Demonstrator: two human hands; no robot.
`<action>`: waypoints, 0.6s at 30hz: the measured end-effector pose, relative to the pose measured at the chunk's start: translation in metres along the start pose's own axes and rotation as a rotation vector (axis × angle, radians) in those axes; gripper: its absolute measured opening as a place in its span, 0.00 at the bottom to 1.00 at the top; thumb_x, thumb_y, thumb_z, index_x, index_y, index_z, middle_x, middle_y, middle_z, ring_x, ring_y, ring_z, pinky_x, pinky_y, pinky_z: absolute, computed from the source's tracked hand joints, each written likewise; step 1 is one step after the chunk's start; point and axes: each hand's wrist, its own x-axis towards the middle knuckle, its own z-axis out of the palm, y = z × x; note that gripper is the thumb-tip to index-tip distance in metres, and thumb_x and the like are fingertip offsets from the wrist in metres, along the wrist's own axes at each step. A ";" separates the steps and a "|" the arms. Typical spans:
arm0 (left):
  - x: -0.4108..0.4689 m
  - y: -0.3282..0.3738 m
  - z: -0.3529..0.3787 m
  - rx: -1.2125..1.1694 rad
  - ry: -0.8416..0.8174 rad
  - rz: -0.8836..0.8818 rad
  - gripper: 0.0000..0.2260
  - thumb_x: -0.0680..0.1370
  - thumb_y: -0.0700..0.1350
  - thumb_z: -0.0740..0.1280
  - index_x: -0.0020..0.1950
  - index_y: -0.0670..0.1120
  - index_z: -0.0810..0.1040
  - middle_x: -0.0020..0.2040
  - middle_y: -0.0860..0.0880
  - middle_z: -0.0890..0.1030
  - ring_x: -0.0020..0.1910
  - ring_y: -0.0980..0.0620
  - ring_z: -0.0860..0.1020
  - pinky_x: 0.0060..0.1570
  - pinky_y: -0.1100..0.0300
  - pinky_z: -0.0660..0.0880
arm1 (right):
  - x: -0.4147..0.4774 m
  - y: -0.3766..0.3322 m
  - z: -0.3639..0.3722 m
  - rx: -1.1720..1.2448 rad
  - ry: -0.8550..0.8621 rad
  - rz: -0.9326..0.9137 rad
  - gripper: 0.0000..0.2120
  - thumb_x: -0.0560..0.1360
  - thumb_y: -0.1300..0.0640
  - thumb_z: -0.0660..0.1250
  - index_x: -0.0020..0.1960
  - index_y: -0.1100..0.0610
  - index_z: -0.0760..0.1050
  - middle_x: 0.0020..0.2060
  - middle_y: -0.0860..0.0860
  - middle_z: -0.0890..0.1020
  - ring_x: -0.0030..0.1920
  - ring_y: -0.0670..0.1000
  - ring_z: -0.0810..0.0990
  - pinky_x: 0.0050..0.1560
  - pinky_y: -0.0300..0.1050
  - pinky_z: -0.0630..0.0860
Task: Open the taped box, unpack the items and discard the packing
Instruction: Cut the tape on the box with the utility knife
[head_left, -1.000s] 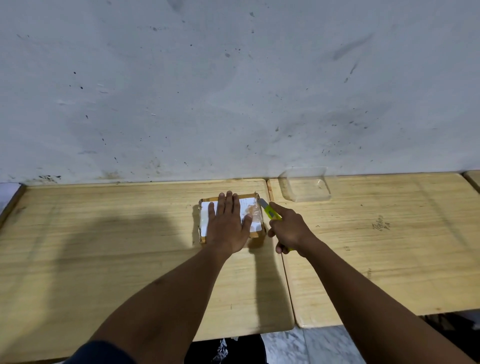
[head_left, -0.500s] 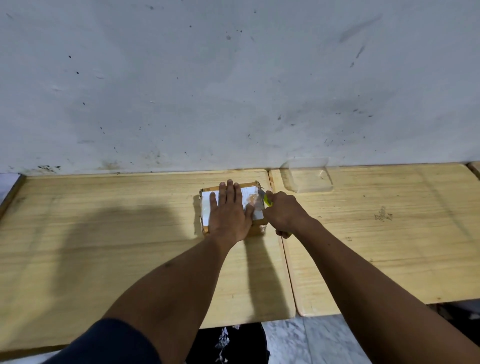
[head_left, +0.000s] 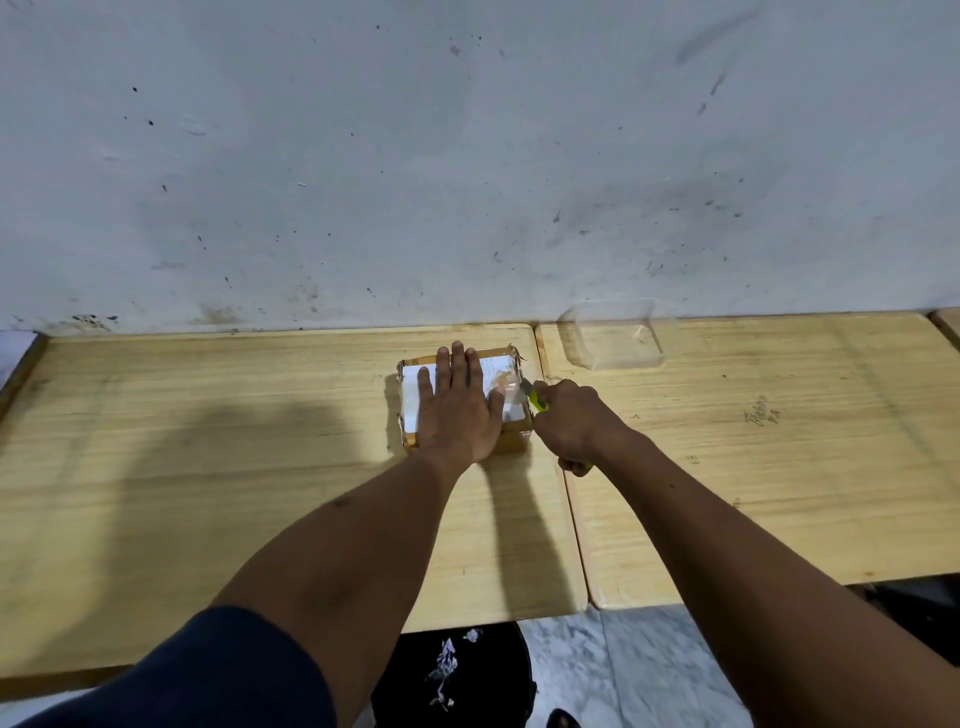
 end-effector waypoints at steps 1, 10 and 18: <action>0.000 0.000 0.000 0.001 -0.001 -0.003 0.30 0.83 0.58 0.42 0.80 0.43 0.40 0.80 0.44 0.40 0.79 0.45 0.38 0.76 0.44 0.41 | -0.003 0.000 0.000 0.029 -0.022 0.000 0.20 0.76 0.62 0.57 0.66 0.58 0.71 0.36 0.58 0.77 0.23 0.51 0.73 0.23 0.40 0.71; 0.001 0.000 0.002 -0.001 0.001 -0.006 0.30 0.83 0.59 0.42 0.80 0.43 0.41 0.81 0.45 0.40 0.79 0.45 0.37 0.76 0.44 0.40 | -0.029 0.006 0.002 0.013 -0.042 0.015 0.12 0.77 0.61 0.53 0.59 0.57 0.69 0.34 0.56 0.74 0.18 0.51 0.72 0.21 0.41 0.71; 0.001 -0.002 -0.006 -0.021 -0.046 0.014 0.31 0.83 0.59 0.42 0.80 0.43 0.40 0.80 0.45 0.39 0.78 0.45 0.36 0.76 0.44 0.39 | -0.016 0.019 -0.008 0.165 -0.090 0.052 0.25 0.75 0.65 0.53 0.71 0.54 0.69 0.36 0.57 0.73 0.22 0.55 0.71 0.22 0.40 0.68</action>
